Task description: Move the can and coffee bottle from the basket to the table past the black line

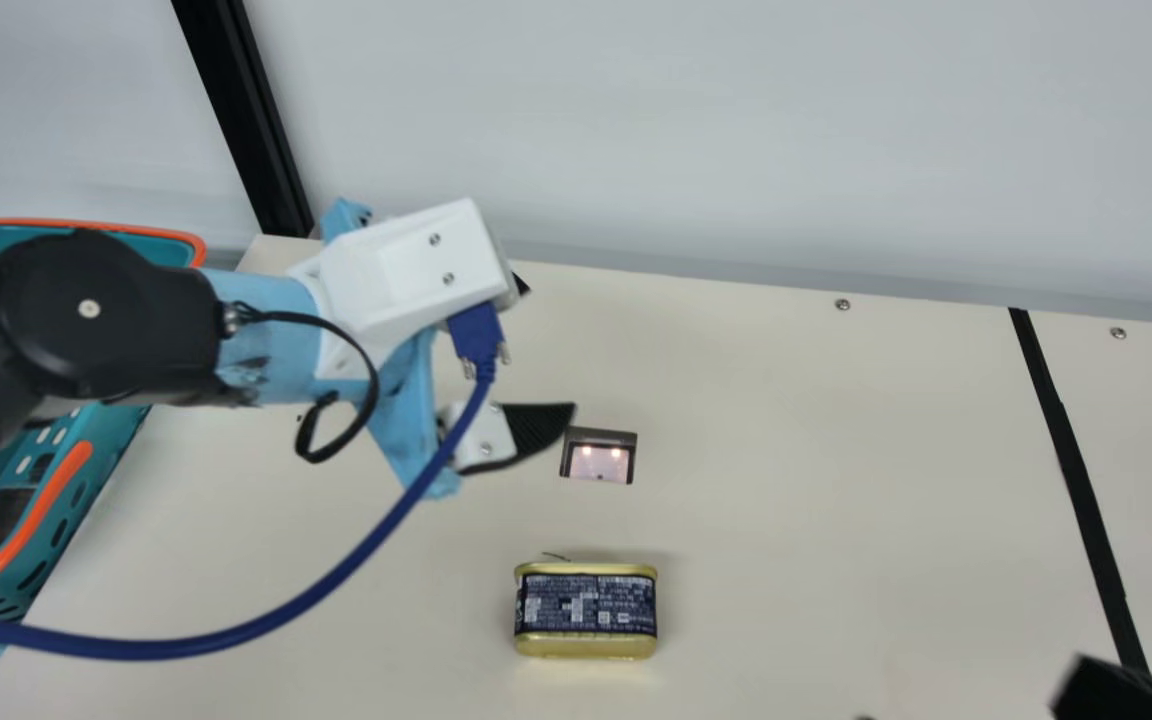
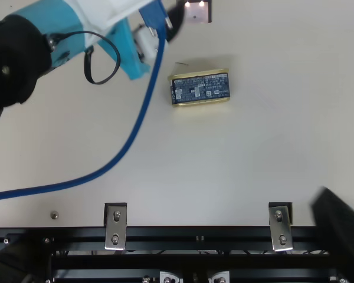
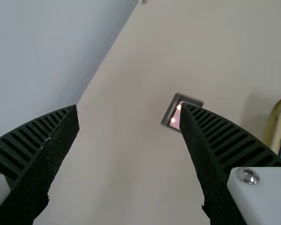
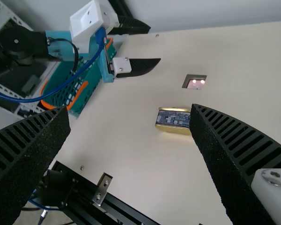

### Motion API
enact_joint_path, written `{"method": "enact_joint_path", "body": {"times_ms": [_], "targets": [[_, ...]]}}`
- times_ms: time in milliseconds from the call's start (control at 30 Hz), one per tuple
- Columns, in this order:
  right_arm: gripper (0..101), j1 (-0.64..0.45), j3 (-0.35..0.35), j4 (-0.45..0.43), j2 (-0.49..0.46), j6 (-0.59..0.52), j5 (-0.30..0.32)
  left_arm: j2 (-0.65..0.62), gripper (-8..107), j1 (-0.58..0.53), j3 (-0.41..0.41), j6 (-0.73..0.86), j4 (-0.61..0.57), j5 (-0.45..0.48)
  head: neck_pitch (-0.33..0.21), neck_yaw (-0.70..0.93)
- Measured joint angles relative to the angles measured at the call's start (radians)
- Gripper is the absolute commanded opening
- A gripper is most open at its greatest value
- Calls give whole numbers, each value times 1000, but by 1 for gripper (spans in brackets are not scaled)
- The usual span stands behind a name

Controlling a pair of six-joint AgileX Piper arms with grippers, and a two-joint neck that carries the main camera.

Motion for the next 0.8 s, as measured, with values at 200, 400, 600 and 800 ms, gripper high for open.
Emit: {"method": "enact_joint_path", "body": {"times_ms": [200,400,600,800], "targets": [[101,13,-69,46,183,-120,21,-46,90,23,35,-227,342,-67,0,0],[101,-126,-141,167,357,-349,103,-115,90,11,89,-433,629,-75,0,0],[101,-220,-194,218,511,-577,156,-201,90,-3,186,-610,827,-109,0,0],[101,-190,-216,218,631,-733,159,-294,90,-5,317,-763,939,-177,0,0]]}}
